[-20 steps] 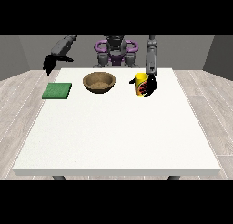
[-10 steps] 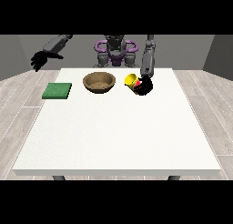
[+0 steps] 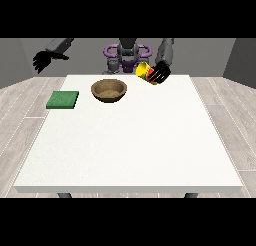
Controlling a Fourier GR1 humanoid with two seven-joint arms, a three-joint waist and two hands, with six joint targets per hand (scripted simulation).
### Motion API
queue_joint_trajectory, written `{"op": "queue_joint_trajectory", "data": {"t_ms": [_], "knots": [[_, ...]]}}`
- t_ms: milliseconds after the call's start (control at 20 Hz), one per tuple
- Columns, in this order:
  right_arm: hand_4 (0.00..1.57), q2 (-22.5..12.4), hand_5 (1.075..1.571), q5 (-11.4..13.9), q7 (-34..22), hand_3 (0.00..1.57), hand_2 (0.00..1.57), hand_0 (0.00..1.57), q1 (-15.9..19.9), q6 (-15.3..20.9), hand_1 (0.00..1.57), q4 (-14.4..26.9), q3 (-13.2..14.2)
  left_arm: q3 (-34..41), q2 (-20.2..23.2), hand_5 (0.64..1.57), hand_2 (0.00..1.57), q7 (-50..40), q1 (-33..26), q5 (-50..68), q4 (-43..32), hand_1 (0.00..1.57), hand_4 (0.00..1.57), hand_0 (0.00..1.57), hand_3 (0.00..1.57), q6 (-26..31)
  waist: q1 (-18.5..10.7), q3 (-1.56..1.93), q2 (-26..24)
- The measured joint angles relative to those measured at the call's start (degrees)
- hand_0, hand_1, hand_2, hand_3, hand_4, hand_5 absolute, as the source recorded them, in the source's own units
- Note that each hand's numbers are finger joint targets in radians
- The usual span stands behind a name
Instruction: Pick the cup and pour the ball into the bowl, then pick the bowl and place it on the pad
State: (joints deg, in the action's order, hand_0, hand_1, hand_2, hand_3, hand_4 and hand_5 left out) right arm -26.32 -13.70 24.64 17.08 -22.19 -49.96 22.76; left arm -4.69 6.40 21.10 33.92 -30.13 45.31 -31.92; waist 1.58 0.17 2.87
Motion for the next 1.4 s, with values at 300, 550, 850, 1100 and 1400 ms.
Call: {"op": "queue_joint_trajectory", "data": {"t_ms": [300,550,850,1100,1400], "knots": [[0.00,-0.91,1.555,0.65,1.59,0.00,0.19,0.00,-1.17,0.23,0.00,5.62,0.96,-6.58,-2.27,1.566,1.57,-12.63,1.76,-10.36,2.20,1.37,1.14,1.37,1.57,0.31,-3.50,-0.07,-4.08],[0.00,-0.85,1.552,1.40,5.20,0.00,0.00,0.00,-1.68,-0.05,0.00,8.91,1.07,-10.61,-4.24,1.569,1.57,-20.37,3.67,-18.79,3.41,1.28,1.00,1.28,1.57,0.40,-4.38,-0.09,-3.80],[0.00,-2.46,1.551,1.44,5.84,0.00,0.00,0.00,-0.33,-1.24,0.00,11.36,1.29,-15.87,-5.52,1.571,1.57,-28.80,6.21,-27.61,4.25,0.68,0.89,0.68,1.53,2.32,-3.64,-0.07,-3.80],[0.00,-3.12,1.533,1.96,3.44,0.16,0.00,0.00,3.49,-0.43,0.00,12.72,0.50,-22.53,-6.12,1.571,1.57,-37.45,7.34,-33.45,6.25,0.54,0.90,0.54,1.57,4.42,-2.84,-0.12,-3.72],[0.00,-1.65,1.533,3.05,1.32,0.22,0.00,0.00,8.33,3.23,0.00,12.73,-0.82,-28.77,-6.33,1.570,1.57,-43.30,9.14,-41.16,6.62,0.30,0.90,0.30,1.57,6.28,-2.42,-0.14,-2.23]]}}
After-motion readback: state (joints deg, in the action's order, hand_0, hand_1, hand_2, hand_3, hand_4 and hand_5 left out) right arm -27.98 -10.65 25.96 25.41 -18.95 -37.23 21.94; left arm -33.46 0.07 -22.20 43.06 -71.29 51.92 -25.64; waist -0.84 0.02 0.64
